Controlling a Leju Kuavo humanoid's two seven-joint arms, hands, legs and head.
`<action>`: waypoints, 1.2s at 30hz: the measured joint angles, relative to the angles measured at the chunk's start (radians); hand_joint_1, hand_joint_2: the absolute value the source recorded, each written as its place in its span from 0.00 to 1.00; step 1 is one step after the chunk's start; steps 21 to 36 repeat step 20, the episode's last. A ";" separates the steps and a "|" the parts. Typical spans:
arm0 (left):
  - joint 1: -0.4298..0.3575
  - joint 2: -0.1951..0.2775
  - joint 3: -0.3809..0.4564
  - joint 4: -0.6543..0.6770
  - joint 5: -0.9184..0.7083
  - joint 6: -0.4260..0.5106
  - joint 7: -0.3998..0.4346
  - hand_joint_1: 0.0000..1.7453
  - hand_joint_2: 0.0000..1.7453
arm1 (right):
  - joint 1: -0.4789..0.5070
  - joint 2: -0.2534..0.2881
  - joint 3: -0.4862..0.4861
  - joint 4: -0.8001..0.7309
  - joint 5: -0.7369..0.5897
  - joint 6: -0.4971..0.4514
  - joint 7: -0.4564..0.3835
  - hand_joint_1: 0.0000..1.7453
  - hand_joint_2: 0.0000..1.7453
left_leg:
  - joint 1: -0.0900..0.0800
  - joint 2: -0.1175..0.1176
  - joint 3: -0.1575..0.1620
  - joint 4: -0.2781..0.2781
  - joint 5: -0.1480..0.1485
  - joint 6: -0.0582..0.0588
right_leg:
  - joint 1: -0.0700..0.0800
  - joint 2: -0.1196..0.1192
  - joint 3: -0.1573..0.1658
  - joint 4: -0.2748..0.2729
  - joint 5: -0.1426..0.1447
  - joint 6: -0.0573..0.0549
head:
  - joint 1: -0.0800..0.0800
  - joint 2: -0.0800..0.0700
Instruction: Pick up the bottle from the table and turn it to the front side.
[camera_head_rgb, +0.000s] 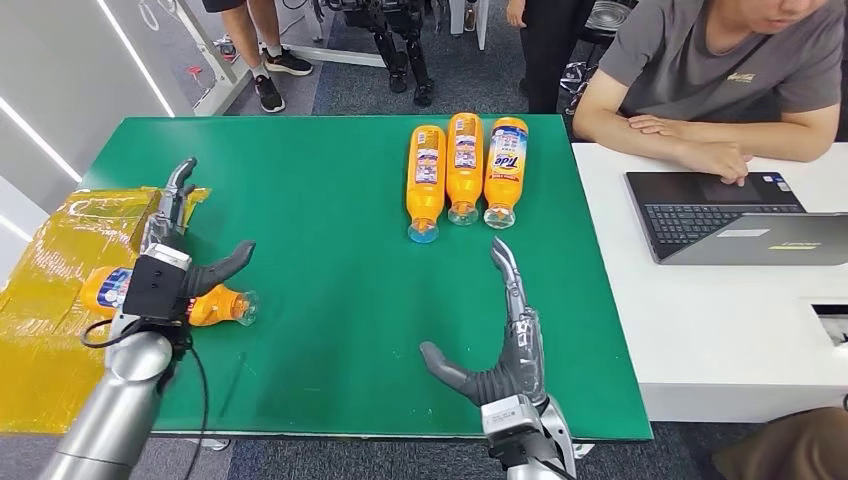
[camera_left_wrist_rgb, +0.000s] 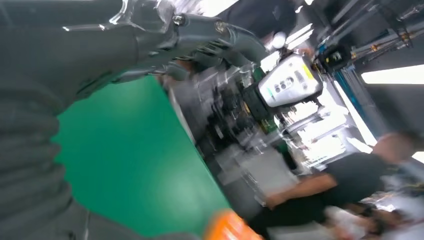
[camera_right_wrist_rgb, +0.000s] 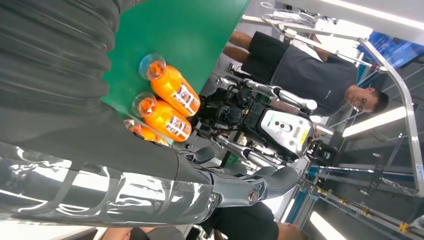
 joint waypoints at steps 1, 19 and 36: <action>0.013 -0.037 -0.006 -0.008 0.088 -0.010 -0.005 0.00 1.00 | 0.001 0.000 0.000 0.002 -0.006 -0.009 -0.006 0.00 1.00 | 0.000 0.000 0.000 0.000 0.000 0.000 | 0.000 0.000 0.000 0.000 0.000 0.000 | 0.000 0.000; 0.209 -0.307 -0.039 -0.209 0.271 0.155 -0.040 0.00 1.00 | -0.112 -0.009 0.017 0.061 -0.067 0.054 0.016 0.00 1.00 | 0.001 0.001 0.000 0.000 -0.002 0.000 | 0.000 0.001 -0.001 0.000 0.000 0.000 | 0.000 0.000; 0.214 -0.309 -0.038 -0.215 0.267 0.153 -0.040 0.00 1.00 | -0.116 -0.009 0.019 0.063 -0.068 0.054 0.016 0.00 1.00 | 0.001 0.001 0.000 0.000 -0.002 0.000 | 0.000 0.001 -0.001 0.000 0.000 0.000 | 0.000 0.000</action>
